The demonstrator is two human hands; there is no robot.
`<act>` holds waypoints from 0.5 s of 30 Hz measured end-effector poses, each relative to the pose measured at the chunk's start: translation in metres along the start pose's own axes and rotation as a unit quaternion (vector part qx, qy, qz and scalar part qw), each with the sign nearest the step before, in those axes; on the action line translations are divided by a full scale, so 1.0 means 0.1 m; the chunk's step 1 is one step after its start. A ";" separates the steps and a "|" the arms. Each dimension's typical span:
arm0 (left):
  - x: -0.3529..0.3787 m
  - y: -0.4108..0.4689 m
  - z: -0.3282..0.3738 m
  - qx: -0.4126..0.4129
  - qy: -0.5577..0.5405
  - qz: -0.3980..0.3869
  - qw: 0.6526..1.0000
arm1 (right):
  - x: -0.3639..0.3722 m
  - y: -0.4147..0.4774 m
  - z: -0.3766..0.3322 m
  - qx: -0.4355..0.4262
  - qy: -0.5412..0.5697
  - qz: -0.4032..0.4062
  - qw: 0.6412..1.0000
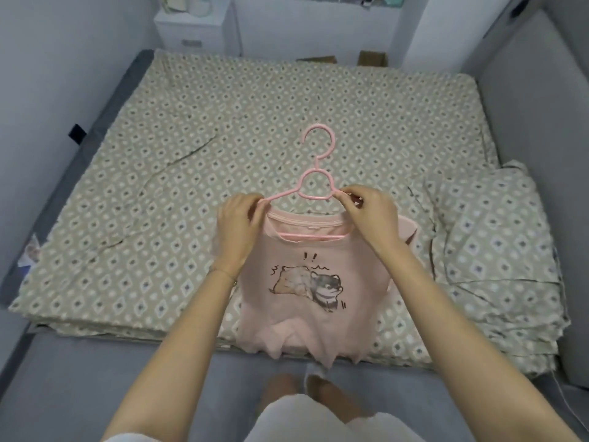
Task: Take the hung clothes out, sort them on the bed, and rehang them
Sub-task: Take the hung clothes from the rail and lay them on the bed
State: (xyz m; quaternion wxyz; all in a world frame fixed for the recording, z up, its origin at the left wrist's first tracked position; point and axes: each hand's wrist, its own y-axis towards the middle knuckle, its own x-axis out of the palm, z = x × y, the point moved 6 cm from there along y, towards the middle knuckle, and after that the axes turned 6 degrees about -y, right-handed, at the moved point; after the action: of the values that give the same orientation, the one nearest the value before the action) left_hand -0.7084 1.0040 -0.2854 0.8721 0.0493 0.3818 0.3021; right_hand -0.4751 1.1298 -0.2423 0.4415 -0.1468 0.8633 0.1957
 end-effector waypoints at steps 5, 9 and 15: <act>0.86 0.59 -0.67 -0.058 -0.022 -0.033 0.998 | 0.86 0.73 0.62 0.041 0.023 -0.030 0.998; 1.62 1.01 -1.34 -0.076 -0.038 -0.053 0.995 | 1.65 1.19 1.20 0.071 0.033 -0.026 0.997; 2.69 1.42 -2.19 -0.088 -0.057 -0.065 0.992 | 2.69 1.66 2.03 0.100 0.011 -0.015 0.995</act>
State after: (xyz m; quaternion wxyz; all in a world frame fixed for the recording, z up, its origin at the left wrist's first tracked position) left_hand -0.7890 1.2390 -0.5656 0.9111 -0.0358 0.3059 0.2740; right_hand -0.5556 1.3497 -0.5367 0.4477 -0.1170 0.8809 0.0997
